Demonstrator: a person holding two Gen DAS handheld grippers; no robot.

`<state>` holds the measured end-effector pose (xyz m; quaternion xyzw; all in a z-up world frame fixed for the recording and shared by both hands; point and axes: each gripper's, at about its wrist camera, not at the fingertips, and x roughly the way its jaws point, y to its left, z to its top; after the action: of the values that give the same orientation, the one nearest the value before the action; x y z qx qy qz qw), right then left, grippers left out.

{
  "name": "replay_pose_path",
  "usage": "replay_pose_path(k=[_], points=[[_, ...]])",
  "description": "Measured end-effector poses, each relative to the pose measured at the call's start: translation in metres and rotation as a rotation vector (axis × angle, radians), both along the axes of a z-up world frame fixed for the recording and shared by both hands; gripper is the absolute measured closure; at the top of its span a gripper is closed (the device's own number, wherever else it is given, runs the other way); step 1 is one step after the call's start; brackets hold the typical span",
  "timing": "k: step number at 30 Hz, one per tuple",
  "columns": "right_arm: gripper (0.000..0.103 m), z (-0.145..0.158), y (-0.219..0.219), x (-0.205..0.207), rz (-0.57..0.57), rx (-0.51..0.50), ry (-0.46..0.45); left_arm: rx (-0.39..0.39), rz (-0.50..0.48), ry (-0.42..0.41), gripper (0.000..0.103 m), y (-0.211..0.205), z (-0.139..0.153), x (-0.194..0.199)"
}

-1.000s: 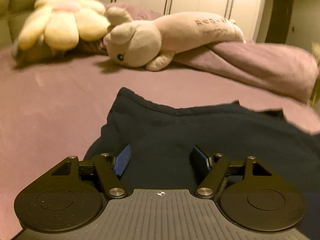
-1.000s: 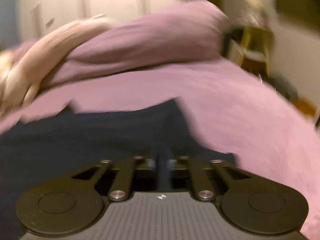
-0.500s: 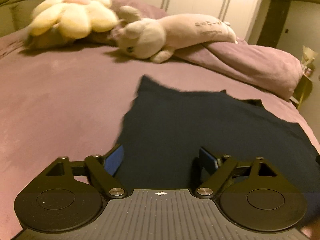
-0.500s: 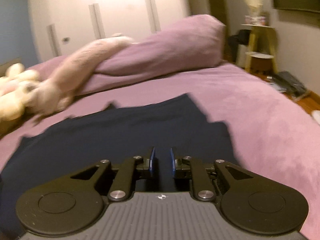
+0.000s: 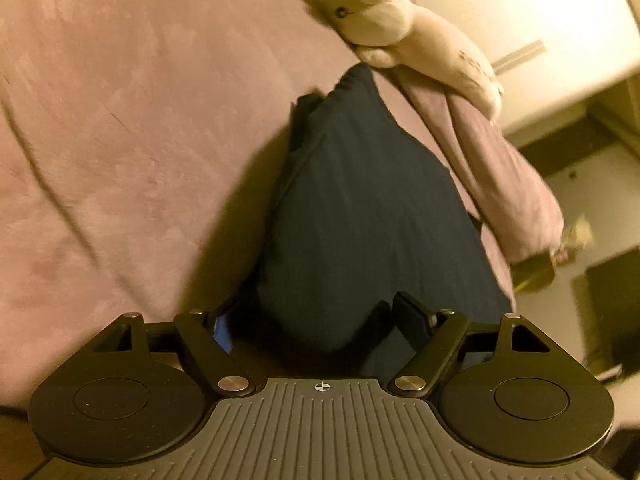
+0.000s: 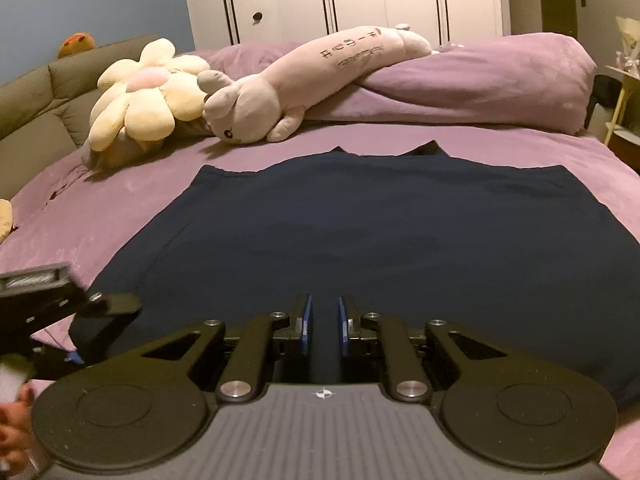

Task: Fold large clothes

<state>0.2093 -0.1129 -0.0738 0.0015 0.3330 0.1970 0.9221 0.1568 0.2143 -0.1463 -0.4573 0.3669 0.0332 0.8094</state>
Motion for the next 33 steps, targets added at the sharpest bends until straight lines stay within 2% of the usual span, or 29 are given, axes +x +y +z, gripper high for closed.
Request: replay_pose_path(k=[2, 7, 9, 12, 14, 18, 22, 24, 29, 31, 33], points=[[0.094, 0.000, 0.005, 0.003, 0.000, -0.003, 0.004, -0.039, 0.025, -0.010, 0.024, 0.002, -0.004, 0.009], [0.094, -0.023, 0.018, 0.010, -0.003, -0.064, 0.051, -0.131, 0.043, -0.050, 0.045, 0.010, -0.004, 0.018], [0.094, -0.032, 0.017, 0.012, -0.009, -0.057, 0.065, -0.161, 0.027, -0.104, 0.054, 0.012, 0.002, 0.015], [0.094, -0.036, 0.019, 0.011, -0.007, -0.062, 0.057, -0.150, 0.000, -0.163, 0.054, 0.009, 0.011, 0.016], [0.094, -0.037, 0.021, 0.008, 0.000, -0.072, 0.048, -0.130, 0.005, -0.153, 0.053, 0.007, 0.009, 0.022], [0.094, -0.036, 0.021, 0.005, 0.015, -0.082, 0.033, -0.162, 0.043, -0.126, 0.051, 0.005, 0.003, 0.030], [0.095, -0.018, 0.009, -0.004, -0.045, -0.031, 0.036, -0.112, 0.033, -0.137, 0.054, 0.001, 0.018, 0.025], [0.096, -0.024, 0.006, -0.009, -0.061, -0.071, 0.022, -0.097, 0.026, -0.138, 0.056, 0.001, 0.026, 0.025], [0.096, -0.037, -0.002, -0.001, -0.029, -0.047, 0.067, 0.012, -0.019, -0.140, 0.058, -0.016, 0.048, 0.028], [0.096, -0.029, -0.013, 0.004, -0.009, 0.005, 0.103, 0.046, -0.035, -0.159, 0.058, -0.022, 0.060, 0.029], [0.096, -0.020, -0.031, 0.005, -0.020, 0.106, 0.129, 0.077, -0.053, -0.181, 0.059, -0.029, 0.074, 0.030]])
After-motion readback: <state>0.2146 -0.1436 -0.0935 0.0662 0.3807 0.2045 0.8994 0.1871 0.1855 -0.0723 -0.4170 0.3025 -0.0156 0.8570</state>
